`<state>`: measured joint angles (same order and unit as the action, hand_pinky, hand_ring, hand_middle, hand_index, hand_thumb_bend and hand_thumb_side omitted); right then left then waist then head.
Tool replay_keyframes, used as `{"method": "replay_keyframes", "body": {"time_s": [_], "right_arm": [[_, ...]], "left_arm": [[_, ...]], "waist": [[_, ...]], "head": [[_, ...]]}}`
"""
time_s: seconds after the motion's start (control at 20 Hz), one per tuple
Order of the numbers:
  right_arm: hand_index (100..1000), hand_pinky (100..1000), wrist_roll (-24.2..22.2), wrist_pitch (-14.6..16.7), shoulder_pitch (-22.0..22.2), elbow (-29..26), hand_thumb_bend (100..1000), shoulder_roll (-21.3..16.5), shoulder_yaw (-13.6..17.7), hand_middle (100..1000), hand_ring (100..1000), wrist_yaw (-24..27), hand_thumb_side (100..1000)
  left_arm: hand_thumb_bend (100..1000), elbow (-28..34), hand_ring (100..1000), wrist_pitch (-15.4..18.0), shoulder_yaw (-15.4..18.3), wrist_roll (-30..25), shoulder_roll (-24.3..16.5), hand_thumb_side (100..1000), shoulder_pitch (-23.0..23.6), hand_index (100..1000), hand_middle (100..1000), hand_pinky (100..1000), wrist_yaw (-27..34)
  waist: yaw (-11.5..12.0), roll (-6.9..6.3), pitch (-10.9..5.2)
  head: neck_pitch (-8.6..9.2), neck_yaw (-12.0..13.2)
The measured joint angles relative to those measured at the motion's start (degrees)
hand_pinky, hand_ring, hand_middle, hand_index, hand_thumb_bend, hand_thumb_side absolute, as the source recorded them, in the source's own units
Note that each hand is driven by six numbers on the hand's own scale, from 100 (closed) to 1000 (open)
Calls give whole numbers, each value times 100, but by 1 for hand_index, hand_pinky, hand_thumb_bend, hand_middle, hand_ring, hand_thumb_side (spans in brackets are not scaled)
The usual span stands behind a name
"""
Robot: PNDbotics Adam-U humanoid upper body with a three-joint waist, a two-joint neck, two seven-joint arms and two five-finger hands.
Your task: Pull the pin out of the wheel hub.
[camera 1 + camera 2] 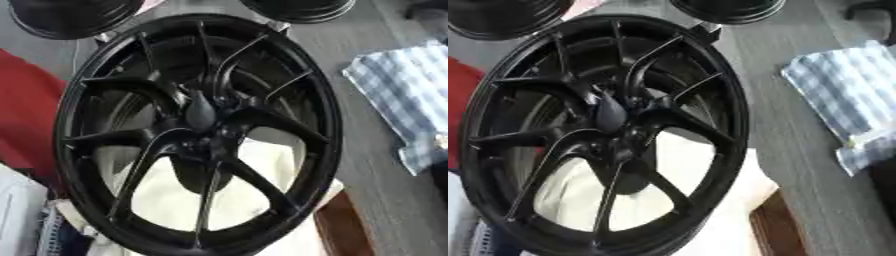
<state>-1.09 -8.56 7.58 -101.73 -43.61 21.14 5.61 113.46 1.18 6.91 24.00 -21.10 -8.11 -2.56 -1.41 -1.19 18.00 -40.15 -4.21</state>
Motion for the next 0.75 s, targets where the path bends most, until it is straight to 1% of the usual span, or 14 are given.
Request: {"method": "replay_keyframes", "body": {"time_s": [0.05, 0.1, 0.15, 0.2, 0.25, 0.3, 0.35, 0.4, 0.45, 0.5, 0.6, 0.7, 0.75], "right_arm": [[977, 1000, 44, -32, 1, 0, 102, 0, 0, 915, 1000, 34, 157], [970, 1000, 87, -94, 2, 2, 154, 0, 0, 909, 1000, 59, 178], [957, 1000, 121, -175, 2, 4, 112, 0, 1, 901, 1000, 61, 289], [955, 1000, 164, -272, 1, 5, 100, 0, 2, 899, 1000, 58, 292], [957, 1000, 216, -364, 1, 5, 110, 0, 4, 899, 1000, 47, 245], [960, 1000, 270, -439, 0, 3, 114, 0, 4, 900, 1000, 42, 158], [970, 1000, 313, -482, 0, -3, 100, 0, 4, 900, 1000, 43, 665], [967, 1000, 352, -476, -2, -37, 100, 1, 4, 897, 1000, 60, 787], [957, 1000, 397, -431, -3, -79, 100, 1, 3, 888, 1000, 102, 854], [949, 1000, 451, -375, -3, -117, 100, 2, 2, 884, 1000, 152, 845], [906, 1000, 564, -243, -4, -215, 100, 6, -3, 850, 1000, 257, 792], [863, 1000, 676, -41, -25, -400, 100, 20, -38, 809, 1000, 450, 733], [853, 1000, 731, 90, -54, -528, 100, 26, -66, 796, 1000, 567, 727]], "left_arm": [[100, 0, 566, 0, 0, 0, 0, 626, 0, 694, 561, 689, 0], [100, 0, 566, -1, 0, -1, 0, 626, 0, 694, 561, 688, 0], [100, 0, 566, -2, -1, -1, 0, 627, 0, 693, 561, 688, 0], [100, 0, 566, -3, -1, -2, 0, 627, 0, 693, 561, 688, 0], [100, 0, 567, -3, -1, -2, 0, 632, 0, 693, 561, 688, -1], [100, 0, 567, -3, -1, -3, 0, 634, 0, 693, 562, 688, -1], [100, 0, 567, 1, -2, -7, 0, 634, 0, 692, 561, 688, -1], [100, 0, 567, 8, -2, -14, 0, 634, 1, 692, 561, 688, -1], [100, 0, 567, 13, -2, -23, 0, 634, 2, 692, 561, 688, -2], [100, 0, 567, 16, -2, -32, 0, 634, 2, 692, 561, 688, -2], [100, 0, 566, 16, -2, -37, 0, 633, 2, 692, 561, 687, -2], [100, 0, 566, 15, -2, -36, 0, 633, 2, 692, 561, 687, -2], [100, 0, 566, 14, -3, -35, 0, 638, 1, 691, 561, 686, -2]], "waist": [[0, 9, 0], [0, 23, 0], [0, 31, 0], [0, 39, 0], [-1, 42, 1], [-1, 47, 1], [-1, 55, 1], [-1, 62, 2], [-1, 67, 3], [0, 69, 7], [6, 69, 13], [23, 70, 24], [30, 70, 32]], "head": [[0, -3], [1, -12], [1, -21], [1, -28], [1, -34], [1, -41], [1, -43], [1, -45], [1, -45], [1, -45], [1, -45], [1, -45], [1, -45]]}}
